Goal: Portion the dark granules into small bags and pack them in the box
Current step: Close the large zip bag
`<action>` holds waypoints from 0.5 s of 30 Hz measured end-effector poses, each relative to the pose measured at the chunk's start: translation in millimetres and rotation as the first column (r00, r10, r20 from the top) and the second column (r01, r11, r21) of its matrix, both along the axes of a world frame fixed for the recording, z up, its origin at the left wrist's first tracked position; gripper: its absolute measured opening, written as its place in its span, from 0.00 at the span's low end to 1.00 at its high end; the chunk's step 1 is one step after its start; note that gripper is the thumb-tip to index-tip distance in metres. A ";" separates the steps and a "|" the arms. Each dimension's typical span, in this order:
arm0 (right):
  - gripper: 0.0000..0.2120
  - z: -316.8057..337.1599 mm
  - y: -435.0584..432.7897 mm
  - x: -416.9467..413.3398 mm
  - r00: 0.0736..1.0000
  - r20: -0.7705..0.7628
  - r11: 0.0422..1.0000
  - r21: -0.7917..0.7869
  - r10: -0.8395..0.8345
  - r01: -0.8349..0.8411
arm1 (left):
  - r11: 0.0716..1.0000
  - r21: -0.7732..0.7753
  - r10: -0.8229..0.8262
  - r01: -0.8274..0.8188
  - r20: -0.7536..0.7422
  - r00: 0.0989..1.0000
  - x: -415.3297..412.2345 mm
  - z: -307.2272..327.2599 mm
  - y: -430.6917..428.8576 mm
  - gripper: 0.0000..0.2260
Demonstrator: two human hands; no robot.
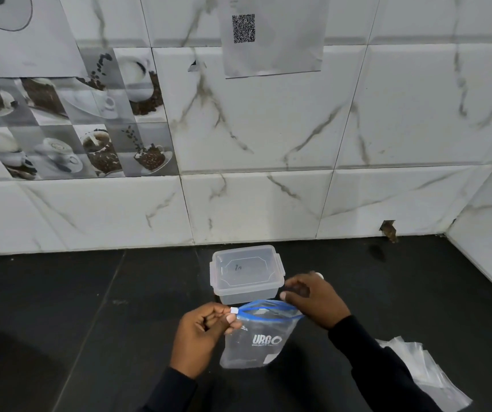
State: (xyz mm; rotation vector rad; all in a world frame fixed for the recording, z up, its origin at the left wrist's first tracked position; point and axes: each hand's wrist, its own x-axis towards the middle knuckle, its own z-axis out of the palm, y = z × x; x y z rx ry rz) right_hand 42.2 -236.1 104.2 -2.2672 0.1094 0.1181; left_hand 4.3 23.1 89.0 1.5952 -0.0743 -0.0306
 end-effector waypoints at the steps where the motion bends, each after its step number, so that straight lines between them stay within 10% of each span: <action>1: 0.12 7.8 5.5 -3.4 0.988 0.153 0.997 -0.073 0.001 0.010 | 1.000 0.006 -0.007 0.007 0.003 1.000 -0.2 1.0 -0.8 0.02; 7: 0.12 38.0 54.4 -20.1 0.858 0.276 0.900 -0.081 0.433 -0.428 | 0.990 0.138 -0.054 0.043 0.080 0.995 -3.9 10.7 -8.9 0.04; 15: 0.05 37.6 78.4 -12.9 0.852 0.247 0.885 -0.192 0.461 -0.423 | 0.977 0.207 0.007 -0.043 0.174 0.985 -3.4 17.9 -10.5 0.08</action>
